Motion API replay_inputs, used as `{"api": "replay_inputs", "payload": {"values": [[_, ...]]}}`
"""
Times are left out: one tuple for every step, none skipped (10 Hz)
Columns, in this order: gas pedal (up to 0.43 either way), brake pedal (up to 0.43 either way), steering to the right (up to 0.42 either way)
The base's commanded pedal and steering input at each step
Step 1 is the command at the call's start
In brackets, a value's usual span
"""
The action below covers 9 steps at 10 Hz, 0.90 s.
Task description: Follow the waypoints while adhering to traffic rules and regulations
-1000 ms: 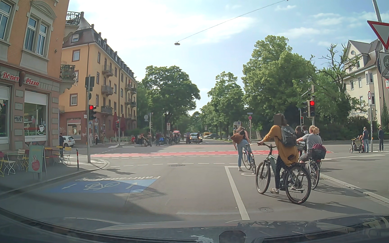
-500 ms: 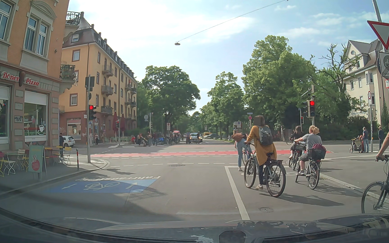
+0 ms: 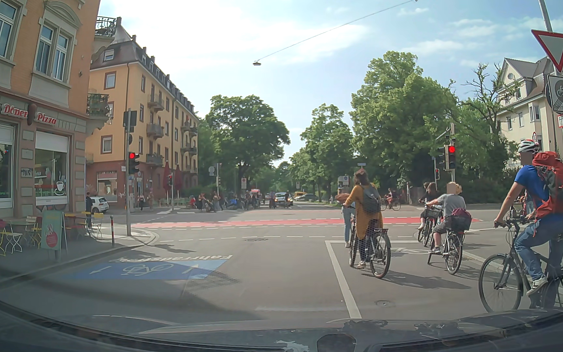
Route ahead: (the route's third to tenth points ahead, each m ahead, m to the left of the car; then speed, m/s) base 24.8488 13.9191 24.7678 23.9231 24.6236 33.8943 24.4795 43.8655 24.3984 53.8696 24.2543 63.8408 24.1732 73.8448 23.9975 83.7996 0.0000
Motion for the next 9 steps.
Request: {"api": "replay_inputs", "payload": {"values": [[0.0, 0.287, -0.014], [0.0, 0.287, -0.014], [0.0, 0.287, -0.014], [0.0, 0.287, -0.014], [0.0, 0.287, -0.014], [0.0, 0.287, -0.014], [0.0, 0.287, -0.014], [0.0, 0.287, -0.014], [0.0, 0.287, -0.014]]}}
